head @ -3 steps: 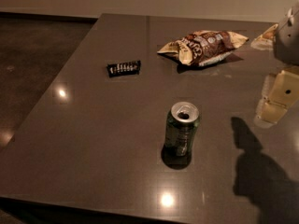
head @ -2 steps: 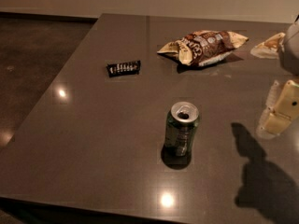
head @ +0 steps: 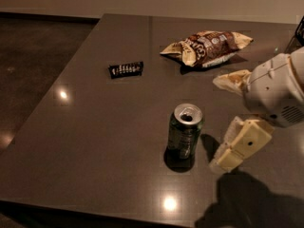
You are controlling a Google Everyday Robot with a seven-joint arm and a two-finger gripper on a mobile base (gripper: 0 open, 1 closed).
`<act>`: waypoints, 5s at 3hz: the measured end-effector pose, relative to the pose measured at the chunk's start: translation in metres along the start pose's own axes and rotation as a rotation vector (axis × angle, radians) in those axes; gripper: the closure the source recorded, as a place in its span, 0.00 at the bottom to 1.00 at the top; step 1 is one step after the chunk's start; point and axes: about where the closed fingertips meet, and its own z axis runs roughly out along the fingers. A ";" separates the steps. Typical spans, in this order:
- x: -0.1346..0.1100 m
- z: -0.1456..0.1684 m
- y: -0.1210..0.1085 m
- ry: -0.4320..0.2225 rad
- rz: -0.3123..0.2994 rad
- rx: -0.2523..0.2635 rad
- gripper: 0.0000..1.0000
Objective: Knock green can over
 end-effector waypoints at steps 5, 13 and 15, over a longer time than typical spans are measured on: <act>-0.026 0.075 -0.010 -0.241 0.102 0.049 0.47; -0.021 0.075 -0.036 0.502 -0.072 -0.062 0.36; -0.016 0.107 -0.013 0.513 -0.087 -0.084 0.00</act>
Offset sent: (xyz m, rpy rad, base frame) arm 0.0163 0.0797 -0.0347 0.2350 0.0113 -0.0601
